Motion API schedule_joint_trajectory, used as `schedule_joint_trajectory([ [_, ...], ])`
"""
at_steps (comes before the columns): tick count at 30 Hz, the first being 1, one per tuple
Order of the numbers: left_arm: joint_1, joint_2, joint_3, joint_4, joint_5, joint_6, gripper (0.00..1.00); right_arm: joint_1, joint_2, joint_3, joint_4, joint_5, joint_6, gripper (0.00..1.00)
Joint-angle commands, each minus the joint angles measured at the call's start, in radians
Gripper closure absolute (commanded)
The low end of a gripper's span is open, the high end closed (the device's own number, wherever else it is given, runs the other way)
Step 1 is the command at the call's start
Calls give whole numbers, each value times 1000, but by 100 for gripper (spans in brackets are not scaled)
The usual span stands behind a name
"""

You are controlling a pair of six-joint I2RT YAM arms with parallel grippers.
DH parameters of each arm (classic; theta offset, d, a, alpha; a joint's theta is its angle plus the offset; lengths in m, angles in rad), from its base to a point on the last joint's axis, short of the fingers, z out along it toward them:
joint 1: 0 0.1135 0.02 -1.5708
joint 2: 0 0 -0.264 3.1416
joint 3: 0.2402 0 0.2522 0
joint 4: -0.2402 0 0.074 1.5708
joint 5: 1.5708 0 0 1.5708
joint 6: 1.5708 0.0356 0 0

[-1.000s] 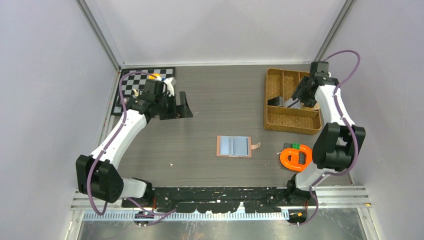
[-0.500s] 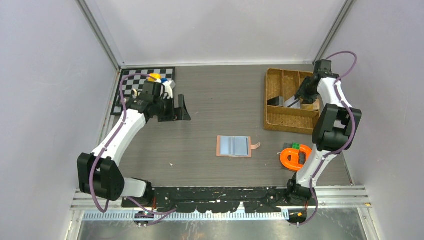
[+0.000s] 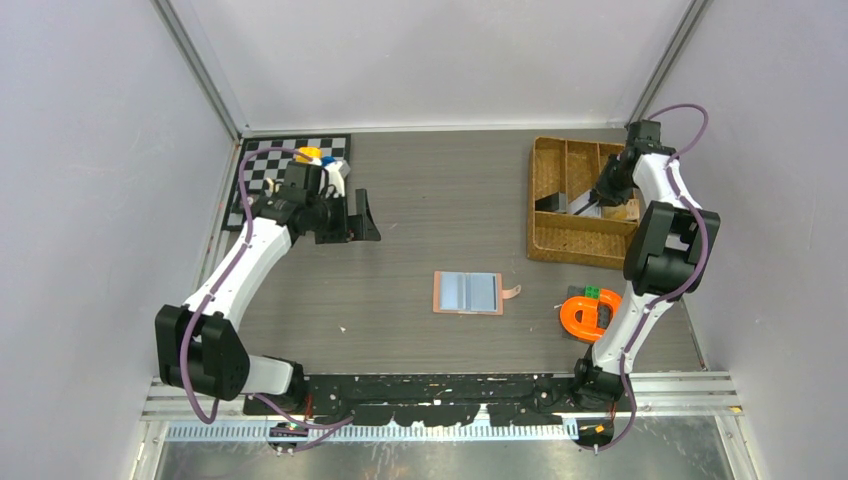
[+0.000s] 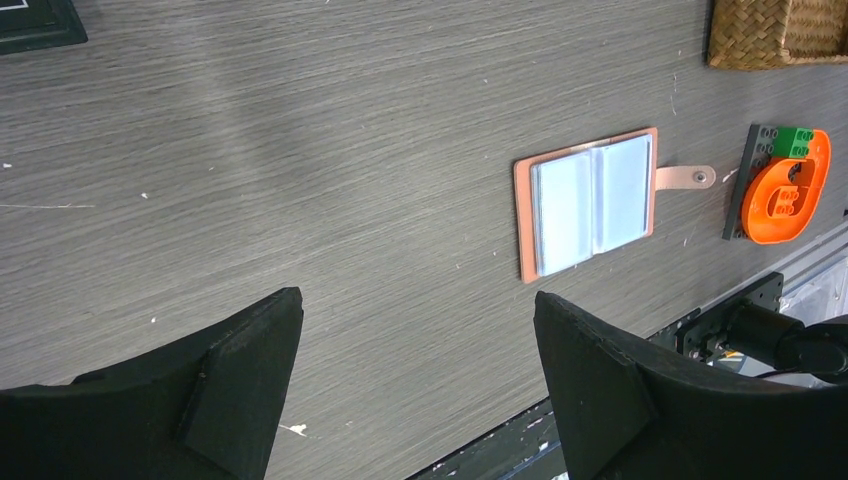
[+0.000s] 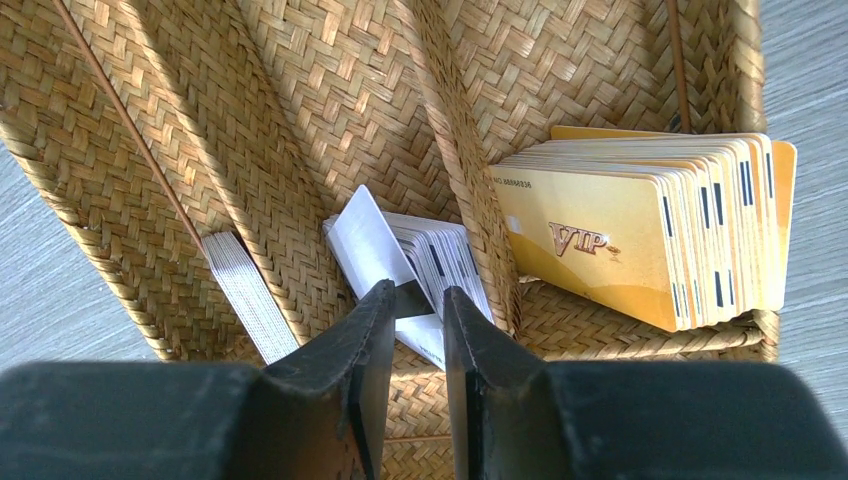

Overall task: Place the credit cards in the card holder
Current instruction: Pick up the credit card from the storage box.

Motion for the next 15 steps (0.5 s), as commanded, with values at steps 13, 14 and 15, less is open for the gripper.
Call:
schedule_joint_trajectory([
  [13,14,20,-4,4,61,10,13,-5,-29,37,21,-20,-33,82],
  [14,14,21,-4,3,63,10,13,-5,-31,36,24,-27,-34,82],
  [15,14,22,-4,3,64,10,13,-6,-36,36,27,-32,-35,83],
])
